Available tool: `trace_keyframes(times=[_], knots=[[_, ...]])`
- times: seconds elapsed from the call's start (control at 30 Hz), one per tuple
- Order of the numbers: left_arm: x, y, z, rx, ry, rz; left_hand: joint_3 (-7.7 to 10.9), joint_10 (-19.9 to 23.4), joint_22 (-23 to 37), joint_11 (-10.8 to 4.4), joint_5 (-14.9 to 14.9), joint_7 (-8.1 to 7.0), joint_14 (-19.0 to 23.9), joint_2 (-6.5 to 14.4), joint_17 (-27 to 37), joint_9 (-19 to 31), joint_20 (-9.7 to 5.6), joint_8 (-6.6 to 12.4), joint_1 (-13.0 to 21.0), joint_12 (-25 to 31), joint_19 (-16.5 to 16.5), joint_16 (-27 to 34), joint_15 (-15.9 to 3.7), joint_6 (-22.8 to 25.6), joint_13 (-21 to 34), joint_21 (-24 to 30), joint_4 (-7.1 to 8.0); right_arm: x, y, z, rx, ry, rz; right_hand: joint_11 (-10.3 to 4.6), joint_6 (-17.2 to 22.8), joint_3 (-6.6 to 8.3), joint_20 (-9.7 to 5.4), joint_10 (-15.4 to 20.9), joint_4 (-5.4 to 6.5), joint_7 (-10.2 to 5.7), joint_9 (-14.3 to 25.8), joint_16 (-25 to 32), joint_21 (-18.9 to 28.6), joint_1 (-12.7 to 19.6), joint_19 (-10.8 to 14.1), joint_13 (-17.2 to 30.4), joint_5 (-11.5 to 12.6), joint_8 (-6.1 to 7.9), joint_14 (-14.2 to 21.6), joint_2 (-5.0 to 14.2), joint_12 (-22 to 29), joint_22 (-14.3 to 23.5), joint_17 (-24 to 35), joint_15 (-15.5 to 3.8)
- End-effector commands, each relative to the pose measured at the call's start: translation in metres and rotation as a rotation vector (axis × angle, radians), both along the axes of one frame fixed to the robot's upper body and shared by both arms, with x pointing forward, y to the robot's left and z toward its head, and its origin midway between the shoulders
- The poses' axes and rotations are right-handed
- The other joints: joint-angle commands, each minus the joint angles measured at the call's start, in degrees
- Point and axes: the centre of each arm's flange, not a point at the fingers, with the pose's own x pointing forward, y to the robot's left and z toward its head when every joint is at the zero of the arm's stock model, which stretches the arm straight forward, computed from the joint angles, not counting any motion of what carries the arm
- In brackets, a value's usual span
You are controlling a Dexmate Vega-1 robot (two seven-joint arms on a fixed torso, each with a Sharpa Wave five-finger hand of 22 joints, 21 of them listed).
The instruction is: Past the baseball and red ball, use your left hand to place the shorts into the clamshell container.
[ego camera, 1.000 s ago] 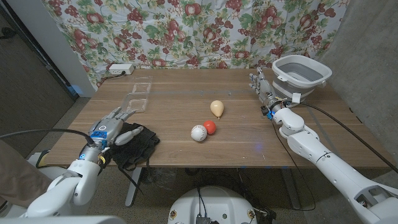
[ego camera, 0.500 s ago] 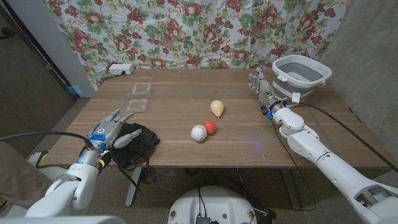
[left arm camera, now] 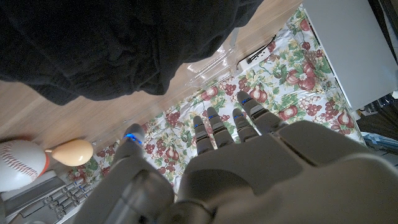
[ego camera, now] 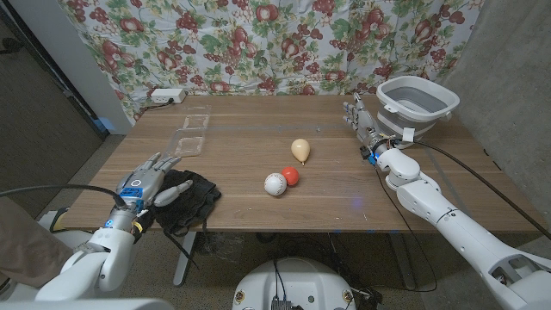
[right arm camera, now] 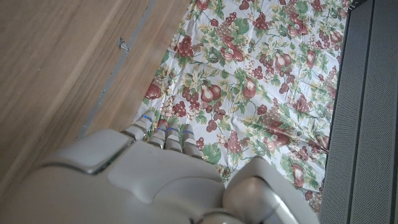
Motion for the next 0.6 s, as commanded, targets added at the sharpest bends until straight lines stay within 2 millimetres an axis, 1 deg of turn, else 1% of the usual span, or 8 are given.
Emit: trace_keyframes(times=[0.03,0.2,0.33,0.4,0.6], knots=[[0.003,0.004,-0.01,-0.018,-0.01,0.04,0.15,-0.3,0.1,0.36,0.4,-0.24,0.0,-0.6,0.2,0.2,-0.63,-0.21,0.3,0.0,0.3,0.0,-8.73,-0.4,0.2,0.3,-0.3,0.0,0.002,0.0,-0.007,0.007,0.0,-0.15,0.1,0.06,0.59,0.3,-0.18,0.11,0.1,0.4,0.2,0.3,0.2,0.2,0.4,0.17,-0.1,0.2,0.2,0.3,0.1,-0.16],[0.005,0.005,-0.013,-0.022,-0.024,0.059,0.2,-0.3,0.1,0.58,0.5,-0.24,-0.1,-0.6,0.2,0.2,-0.87,-0.14,0.5,0.0,0.4,0.0,-8.7,-0.3,0.2,0.4,-0.4,0.0,0.001,0.0,0.002,0.007,-0.004,-0.14,0.1,0.07,0.64,0.3,-0.18,0.1,0.1,0.4,0.2,0.3,0.2,0.2,0.4,0.18,-0.1,0.21,0.2,0.3,0.1,-0.2],[0.01,0.004,-0.014,-0.037,-0.03,0.057,0.31,-0.8,0.1,0.75,0.8,-0.17,-1.5,-0.6,0.2,0.3,-1.24,0.24,1.1,0.0,0.0,-0.4,-8.54,0.3,0.2,0.2,-0.61,0.0,0.0,-0.001,-0.003,0.013,-0.003,-0.17,0.1,0.08,0.65,0.3,-0.19,0.12,0.1,0.4,0.2,0.3,0.2,0.2,0.4,0.16,0.0,0.23,0.2,0.3,0.1,-0.13],[0.013,0.002,-0.015,-0.039,-0.034,0.051,0.35,-1.5,0.1,0.77,0.9,-0.2,-2.2,-0.7,0.2,0.3,-1.36,0.37,1.3,-0.2,-0.2,-0.6,-8.49,0.5,0.2,0.2,-0.66,0.0,-0.001,-0.001,0.0,0.016,-0.005,-0.17,0.1,0.08,0.67,0.3,-0.19,0.08,0.1,0.4,0.2,0.3,0.2,0.2,0.4,0.16,0.0,0.24,0.2,0.3,0.1,-0.15],[0.015,-0.002,-0.018,-0.054,-0.031,0.038,0.4,-2.1,0.1,0.52,1.0,-0.24,-2.3,-0.6,0.2,0.3,-1.62,0.32,1.6,-0.3,0.0,-0.4,-8.52,0.3,0.3,0.3,-0.68,0.001,-0.002,0.001,-0.005,0.012,-0.004,-0.17,0.0,0.09,0.67,0.3,-0.2,0.14,0.1,0.4,0.2,0.3,0.2,0.2,0.4,0.14,-0.1,0.25,0.2,0.3,0.1,-0.12]])
